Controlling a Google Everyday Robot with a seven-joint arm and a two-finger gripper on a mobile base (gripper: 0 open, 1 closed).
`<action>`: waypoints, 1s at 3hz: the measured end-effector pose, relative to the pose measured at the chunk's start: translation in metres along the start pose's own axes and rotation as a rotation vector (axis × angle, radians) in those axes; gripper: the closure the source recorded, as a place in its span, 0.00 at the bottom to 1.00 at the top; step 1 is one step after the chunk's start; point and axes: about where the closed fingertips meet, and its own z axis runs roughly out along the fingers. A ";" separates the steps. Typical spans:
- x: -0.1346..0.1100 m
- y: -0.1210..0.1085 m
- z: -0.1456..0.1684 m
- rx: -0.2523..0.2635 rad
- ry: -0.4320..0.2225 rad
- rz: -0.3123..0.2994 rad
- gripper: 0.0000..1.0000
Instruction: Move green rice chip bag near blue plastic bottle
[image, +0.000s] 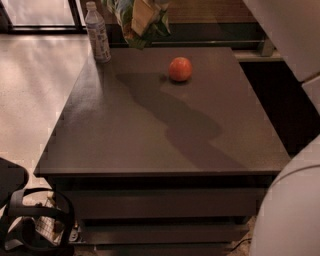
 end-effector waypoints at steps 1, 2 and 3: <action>0.000 0.000 0.000 0.000 0.000 0.000 1.00; -0.001 -0.004 0.022 0.003 0.061 0.000 1.00; -0.003 -0.027 0.065 0.024 0.151 0.026 1.00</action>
Offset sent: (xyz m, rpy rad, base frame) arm 0.0251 0.0065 -0.0235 -0.0808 0.0645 -0.0311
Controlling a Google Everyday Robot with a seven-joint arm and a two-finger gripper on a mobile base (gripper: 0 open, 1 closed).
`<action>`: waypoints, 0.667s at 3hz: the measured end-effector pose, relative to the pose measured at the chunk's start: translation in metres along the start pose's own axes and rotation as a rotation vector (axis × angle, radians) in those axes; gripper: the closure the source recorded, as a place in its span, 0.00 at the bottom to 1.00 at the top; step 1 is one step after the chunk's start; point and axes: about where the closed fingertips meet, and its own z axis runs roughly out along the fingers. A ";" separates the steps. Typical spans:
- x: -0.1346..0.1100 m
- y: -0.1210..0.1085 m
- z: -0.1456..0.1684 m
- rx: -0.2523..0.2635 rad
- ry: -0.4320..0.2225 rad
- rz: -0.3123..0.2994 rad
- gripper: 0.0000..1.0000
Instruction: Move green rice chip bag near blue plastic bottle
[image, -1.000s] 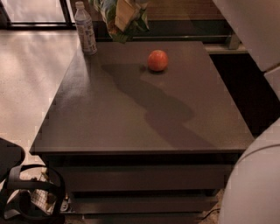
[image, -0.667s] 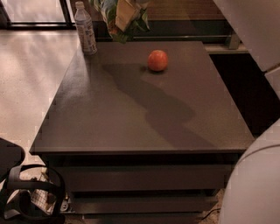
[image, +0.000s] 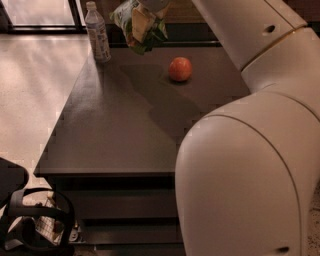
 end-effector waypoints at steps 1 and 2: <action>-0.009 -0.016 0.032 0.013 0.029 0.023 1.00; -0.018 -0.024 0.055 0.012 0.006 0.069 1.00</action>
Offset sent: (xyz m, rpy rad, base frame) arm 0.0839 0.0085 -0.0370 0.0786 -0.0038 -0.1118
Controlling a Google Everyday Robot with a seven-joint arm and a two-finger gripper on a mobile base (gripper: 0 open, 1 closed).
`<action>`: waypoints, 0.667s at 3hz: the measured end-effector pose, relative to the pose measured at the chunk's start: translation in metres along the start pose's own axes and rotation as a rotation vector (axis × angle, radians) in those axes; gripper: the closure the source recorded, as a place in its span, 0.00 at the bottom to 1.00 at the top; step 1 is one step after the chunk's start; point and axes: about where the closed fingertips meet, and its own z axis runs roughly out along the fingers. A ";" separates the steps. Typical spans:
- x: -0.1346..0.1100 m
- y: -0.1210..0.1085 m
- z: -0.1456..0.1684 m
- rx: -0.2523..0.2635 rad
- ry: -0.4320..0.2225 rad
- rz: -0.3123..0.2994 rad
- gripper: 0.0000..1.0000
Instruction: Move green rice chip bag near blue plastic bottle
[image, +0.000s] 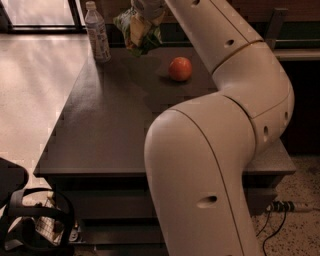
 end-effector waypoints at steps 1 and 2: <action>-0.003 -0.020 0.026 0.011 -0.088 0.117 1.00; -0.006 -0.036 0.053 0.013 -0.234 0.226 1.00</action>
Offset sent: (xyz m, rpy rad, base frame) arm 0.0529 -0.0228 -0.0417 0.3719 -0.2587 -0.1947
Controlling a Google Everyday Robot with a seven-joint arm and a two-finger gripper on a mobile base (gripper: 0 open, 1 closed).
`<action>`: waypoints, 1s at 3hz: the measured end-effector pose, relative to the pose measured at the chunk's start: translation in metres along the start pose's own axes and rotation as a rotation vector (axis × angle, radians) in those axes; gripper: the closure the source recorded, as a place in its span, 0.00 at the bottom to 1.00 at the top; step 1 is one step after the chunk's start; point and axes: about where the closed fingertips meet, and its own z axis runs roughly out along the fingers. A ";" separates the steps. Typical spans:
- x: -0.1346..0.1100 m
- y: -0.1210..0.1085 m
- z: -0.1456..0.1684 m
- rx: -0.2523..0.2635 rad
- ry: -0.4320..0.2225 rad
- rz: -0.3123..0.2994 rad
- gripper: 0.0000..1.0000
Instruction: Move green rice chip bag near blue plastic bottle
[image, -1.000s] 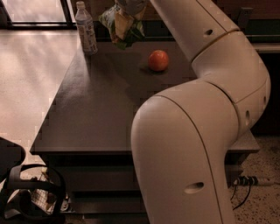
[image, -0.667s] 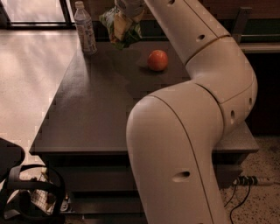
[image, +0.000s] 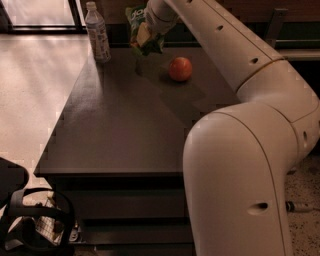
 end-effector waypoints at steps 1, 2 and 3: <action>-0.005 0.002 0.031 -0.063 -0.148 0.069 1.00; -0.027 0.036 0.044 -0.228 -0.275 0.046 0.98; -0.025 0.036 0.047 -0.217 -0.262 0.039 0.76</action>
Offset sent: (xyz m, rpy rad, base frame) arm 0.0282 0.0763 -0.0089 0.4390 -0.1513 0.2975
